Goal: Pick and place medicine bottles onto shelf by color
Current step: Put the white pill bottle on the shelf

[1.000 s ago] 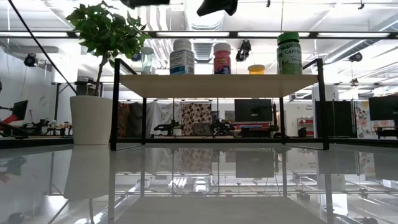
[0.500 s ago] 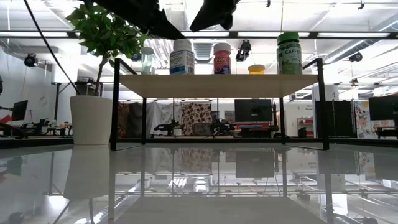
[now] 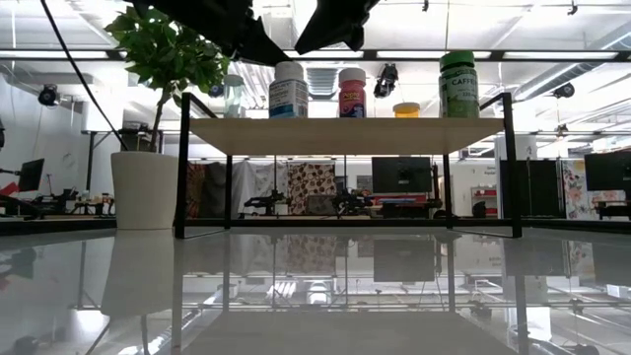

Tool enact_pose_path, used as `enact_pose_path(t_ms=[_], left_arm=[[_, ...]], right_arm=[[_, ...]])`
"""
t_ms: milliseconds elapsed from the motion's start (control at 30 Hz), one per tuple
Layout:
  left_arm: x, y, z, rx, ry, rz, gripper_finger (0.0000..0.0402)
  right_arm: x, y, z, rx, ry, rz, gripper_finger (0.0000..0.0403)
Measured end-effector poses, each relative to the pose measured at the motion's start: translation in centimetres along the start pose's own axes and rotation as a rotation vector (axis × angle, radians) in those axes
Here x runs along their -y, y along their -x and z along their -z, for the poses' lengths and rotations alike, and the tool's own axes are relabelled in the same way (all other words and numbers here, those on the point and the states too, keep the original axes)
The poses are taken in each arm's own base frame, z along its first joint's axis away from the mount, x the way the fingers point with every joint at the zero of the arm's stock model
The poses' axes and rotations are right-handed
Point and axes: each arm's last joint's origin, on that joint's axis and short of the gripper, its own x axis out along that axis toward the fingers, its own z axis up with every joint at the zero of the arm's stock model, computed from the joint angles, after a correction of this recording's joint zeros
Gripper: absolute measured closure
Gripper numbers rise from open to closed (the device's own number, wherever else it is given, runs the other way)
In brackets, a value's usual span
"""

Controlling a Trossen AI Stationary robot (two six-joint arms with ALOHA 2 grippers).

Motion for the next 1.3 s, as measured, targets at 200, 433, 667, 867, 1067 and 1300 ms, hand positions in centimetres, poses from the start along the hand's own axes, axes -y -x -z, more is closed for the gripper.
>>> enact_pose_path(t_ms=[200,433,667,867,1067,1300], left_arm=[[0.07,0.0,0.23,-0.024,0.021,0.007,0.0401],[0.18,0.09,0.29,-0.033,0.044,0.014,0.0401],[0.31,0.18,0.26,-0.032,0.084,0.024,0.0401],[0.3,0.36,0.21,-0.03,0.095,0.032,0.0401],[0.23,0.7,0.05,-0.019,0.122,0.036,0.0401],[0.24,0.79,0.03,-0.018,0.123,0.037,0.0401]], right_arm=[[-0.04,-0.58,0.39,0.013,0.016,0.008,0.0394],[0.01,-0.76,0.59,0.007,0.022,0.01,0.0394],[0.17,-0.9,0.81,-0.003,0.022,0.014,0.0394],[0.25,-0.92,0.82,-0.004,0.037,0.015,0.0394],[0.58,-0.97,0.87,-0.007,0.039,0.024,0.0394],[0.69,-0.98,0.88,-0.007,0.055,0.027,0.0394]])
